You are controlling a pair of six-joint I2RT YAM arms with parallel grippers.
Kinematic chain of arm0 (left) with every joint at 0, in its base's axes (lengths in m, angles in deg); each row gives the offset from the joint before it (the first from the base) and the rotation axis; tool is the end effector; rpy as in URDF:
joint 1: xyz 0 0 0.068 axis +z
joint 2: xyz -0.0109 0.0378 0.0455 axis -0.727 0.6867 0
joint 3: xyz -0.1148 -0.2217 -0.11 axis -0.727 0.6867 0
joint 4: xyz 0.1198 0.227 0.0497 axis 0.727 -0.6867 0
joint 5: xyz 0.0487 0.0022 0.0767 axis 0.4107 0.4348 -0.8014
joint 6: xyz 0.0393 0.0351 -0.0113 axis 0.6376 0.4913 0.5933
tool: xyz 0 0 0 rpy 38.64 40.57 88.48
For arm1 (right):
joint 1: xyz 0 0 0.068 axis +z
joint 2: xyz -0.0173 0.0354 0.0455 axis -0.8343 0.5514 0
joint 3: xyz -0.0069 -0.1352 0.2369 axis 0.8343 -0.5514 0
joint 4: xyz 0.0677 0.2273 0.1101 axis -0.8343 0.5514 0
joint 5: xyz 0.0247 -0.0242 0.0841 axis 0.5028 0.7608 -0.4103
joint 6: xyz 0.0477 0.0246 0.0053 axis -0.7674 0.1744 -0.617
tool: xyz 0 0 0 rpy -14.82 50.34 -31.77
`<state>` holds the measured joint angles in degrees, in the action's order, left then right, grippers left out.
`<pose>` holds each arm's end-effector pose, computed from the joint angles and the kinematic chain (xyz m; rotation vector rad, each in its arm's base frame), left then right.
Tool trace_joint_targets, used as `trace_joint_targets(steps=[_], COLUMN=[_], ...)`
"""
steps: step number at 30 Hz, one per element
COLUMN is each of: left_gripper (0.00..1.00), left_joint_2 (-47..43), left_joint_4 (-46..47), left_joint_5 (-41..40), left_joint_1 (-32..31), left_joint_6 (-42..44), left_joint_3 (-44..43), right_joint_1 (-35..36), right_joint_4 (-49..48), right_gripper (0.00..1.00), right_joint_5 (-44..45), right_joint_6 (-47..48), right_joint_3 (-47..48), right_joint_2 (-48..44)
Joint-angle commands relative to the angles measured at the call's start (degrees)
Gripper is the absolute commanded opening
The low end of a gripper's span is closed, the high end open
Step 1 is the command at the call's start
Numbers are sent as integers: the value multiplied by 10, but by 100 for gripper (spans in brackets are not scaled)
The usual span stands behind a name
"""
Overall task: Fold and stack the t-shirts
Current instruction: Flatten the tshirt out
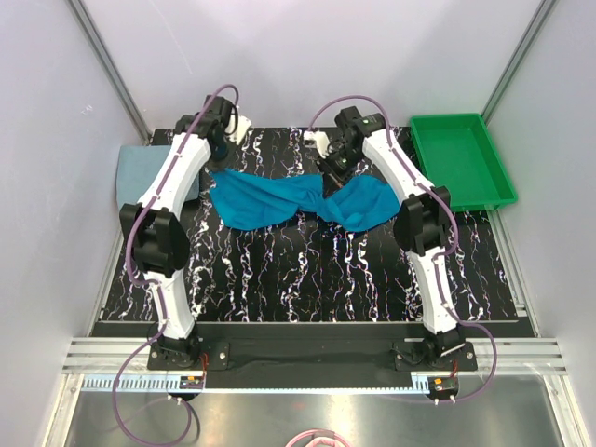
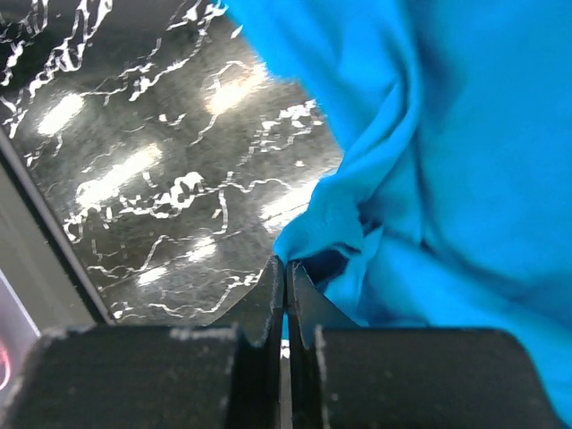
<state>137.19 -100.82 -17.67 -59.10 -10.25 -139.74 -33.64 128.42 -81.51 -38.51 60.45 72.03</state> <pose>0.4097 -0.0840 0.3222 0.6911 2.5533 0.2873 0.4362 0.2059 0.2602 -1.3545 2.3556 0.7997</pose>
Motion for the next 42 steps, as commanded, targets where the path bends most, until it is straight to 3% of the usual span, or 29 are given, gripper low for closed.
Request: trace_joint_targets(steps=[1, 3, 5, 10, 16, 21, 24, 33, 37, 42], left_gripper=[0, 0, 0, 0, 0, 0, 0, 0, 0, 0], left_joint_2=[-18, -18, -17, -19, -10, -6, -7, -17, -19, -19], left_joint_4=[25, 20, 11, 0, -1, -2, 1, 0, -2, -3], left_joint_5=[-44, -37, -24, -7, 5, 6, 6, 3, 0, 4], left_joint_1=[17, 18, 17, 16, 14, 3, -4, -10, -11, -11], left_joint_6=[-3, -4, -4, -3, -6, -4, -5, -3, -2, -3], left_joint_3=[-31, -31, -26, 6, -1, -1, 8, 24, 28, 29], right_joint_1=[22, 33, 40, 31, 25, 23, 24, 22, 22, 23], right_joint_4=[45, 50, 37, -18, -65, -122, -141, -104, -50, -73], right_gripper=[4, 28, 41, 50, 51, 51, 51, 50, 49, 49], right_joint_5=[-24, -32, -34, 18, 57, 75, 61, 1, -20, -12], right_joint_6=[-6, -7, -11, 9, 56, 60, 64, 43, 31, 21], right_joint_3=[3, -22, -67, -184, -316, -348, -329, -142, -70, -89], right_joint_2=[-26, -30, -43, -113, -193, -204, -184, -36, 29, 31])
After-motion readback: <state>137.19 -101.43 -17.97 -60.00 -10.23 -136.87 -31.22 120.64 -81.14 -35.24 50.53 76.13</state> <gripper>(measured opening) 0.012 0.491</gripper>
